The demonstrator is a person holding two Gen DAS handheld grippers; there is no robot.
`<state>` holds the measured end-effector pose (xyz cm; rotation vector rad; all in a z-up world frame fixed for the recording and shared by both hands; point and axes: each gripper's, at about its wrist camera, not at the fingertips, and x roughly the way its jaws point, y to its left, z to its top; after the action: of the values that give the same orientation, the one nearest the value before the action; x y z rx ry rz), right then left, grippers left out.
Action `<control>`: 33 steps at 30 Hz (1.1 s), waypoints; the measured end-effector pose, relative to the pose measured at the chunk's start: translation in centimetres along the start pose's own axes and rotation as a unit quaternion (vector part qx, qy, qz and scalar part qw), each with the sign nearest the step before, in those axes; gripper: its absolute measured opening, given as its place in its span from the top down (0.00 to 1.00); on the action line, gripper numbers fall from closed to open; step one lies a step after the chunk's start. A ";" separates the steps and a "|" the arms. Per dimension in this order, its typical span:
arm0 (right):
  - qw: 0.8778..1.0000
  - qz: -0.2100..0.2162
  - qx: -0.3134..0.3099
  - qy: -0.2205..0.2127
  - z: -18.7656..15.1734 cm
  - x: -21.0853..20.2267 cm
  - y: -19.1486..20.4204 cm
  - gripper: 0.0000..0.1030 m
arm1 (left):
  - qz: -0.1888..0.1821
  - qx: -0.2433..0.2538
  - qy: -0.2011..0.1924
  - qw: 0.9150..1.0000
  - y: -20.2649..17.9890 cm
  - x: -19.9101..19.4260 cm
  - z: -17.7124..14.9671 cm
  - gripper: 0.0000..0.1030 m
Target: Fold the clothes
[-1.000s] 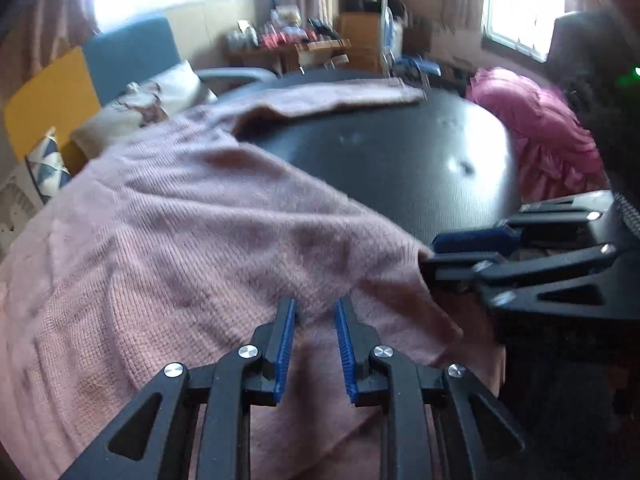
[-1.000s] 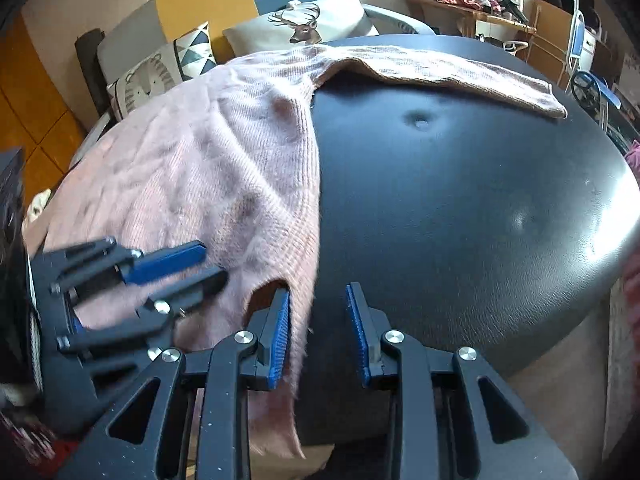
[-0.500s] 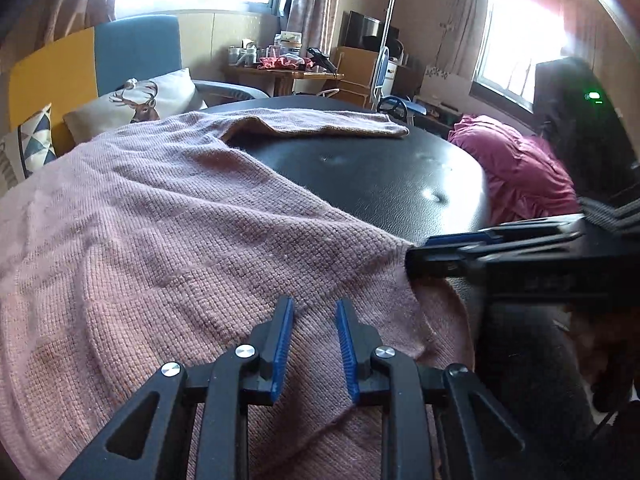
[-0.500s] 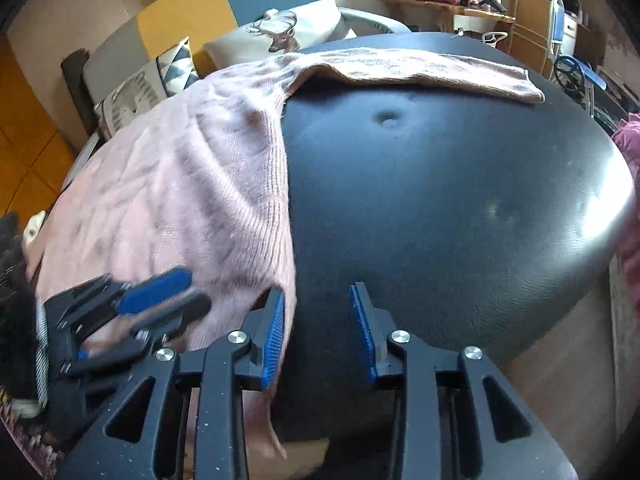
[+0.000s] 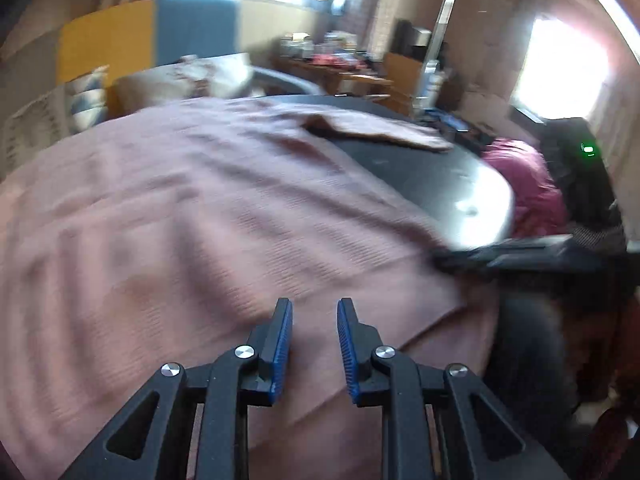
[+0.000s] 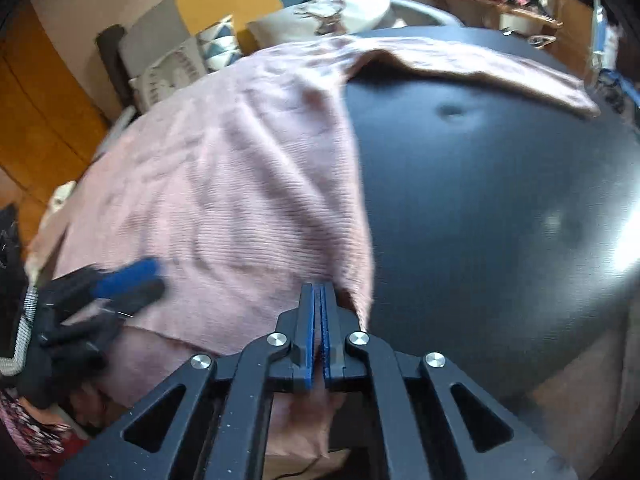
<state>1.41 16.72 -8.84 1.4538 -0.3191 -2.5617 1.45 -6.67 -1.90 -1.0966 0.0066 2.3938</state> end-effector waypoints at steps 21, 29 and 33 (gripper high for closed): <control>0.999 0.027 0.018 0.019 -1.4 -1.0 1.0 0.92 | 0.149 -0.137 -0.040 0.978 13.4 -10.9 -9.6 0.79; 0.998 -0.057 -0.038 0.010 -1.8 -1.7 1.0 1.00 | 0.189 -0.103 -0.033 0.976 13.2 -12.1 -10.6 0.79; 0.997 -0.070 -0.036 0.007 -1.6 -1.5 0.7 1.00 | 0.193 -0.104 -0.034 0.975 14.1 -12.9 -11.3 0.79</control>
<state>3.60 16.26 -8.18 1.5186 -0.1255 -2.6399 10.25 -27.03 -3.21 -1.1958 -0.0616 2.8318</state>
